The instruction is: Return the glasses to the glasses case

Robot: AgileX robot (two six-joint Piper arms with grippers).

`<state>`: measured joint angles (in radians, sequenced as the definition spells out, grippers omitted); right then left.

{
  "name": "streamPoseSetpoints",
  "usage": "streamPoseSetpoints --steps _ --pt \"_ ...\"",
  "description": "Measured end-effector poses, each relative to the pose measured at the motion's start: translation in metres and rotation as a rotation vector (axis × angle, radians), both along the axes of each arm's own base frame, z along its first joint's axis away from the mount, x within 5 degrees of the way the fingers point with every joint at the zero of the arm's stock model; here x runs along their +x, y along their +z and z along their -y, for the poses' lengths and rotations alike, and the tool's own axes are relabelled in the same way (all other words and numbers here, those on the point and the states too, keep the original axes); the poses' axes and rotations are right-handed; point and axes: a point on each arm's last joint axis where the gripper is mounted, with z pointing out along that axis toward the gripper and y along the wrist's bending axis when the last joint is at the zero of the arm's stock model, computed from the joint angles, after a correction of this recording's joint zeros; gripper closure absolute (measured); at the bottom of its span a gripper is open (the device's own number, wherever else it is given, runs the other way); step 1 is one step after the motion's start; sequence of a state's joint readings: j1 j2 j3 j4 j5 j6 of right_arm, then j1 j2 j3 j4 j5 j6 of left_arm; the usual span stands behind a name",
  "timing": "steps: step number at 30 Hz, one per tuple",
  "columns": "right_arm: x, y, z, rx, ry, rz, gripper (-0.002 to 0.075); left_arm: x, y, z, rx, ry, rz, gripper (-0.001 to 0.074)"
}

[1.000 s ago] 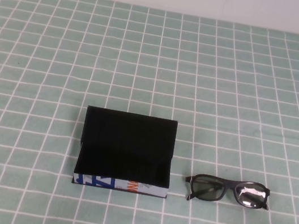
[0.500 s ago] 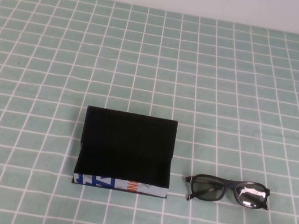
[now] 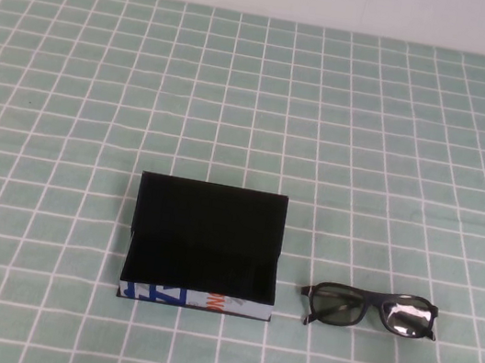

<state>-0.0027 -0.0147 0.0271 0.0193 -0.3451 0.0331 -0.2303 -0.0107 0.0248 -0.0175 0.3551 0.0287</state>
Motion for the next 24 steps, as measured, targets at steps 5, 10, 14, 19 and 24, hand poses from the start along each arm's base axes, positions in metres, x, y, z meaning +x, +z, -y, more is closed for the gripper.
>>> streamPoseSetpoints --steps 5,10,14,19,24 --pt "-0.006 0.012 0.001 0.001 -0.015 0.149 0.0737 0.000 0.000 0.000 0.000 0.000 0.000 0.0737" --pt "-0.014 0.036 0.001 0.001 -0.016 0.230 0.0737 0.000 0.000 0.000 0.000 0.000 0.000 0.0737" --pt "-0.026 0.066 0.001 0.016 -0.004 0.308 0.0737 0.000 0.000 0.000 0.000 0.000 0.000 0.0737" --pt "-0.041 0.101 0.000 0.091 0.061 0.307 0.0737 0.000 0.000 0.000 0.000 0.000 0.000 0.0737" --pt "-0.044 0.135 -0.002 0.110 0.086 0.225 0.0737 0.000 0.000 0.000 0.000 0.000 0.000 0.0737"
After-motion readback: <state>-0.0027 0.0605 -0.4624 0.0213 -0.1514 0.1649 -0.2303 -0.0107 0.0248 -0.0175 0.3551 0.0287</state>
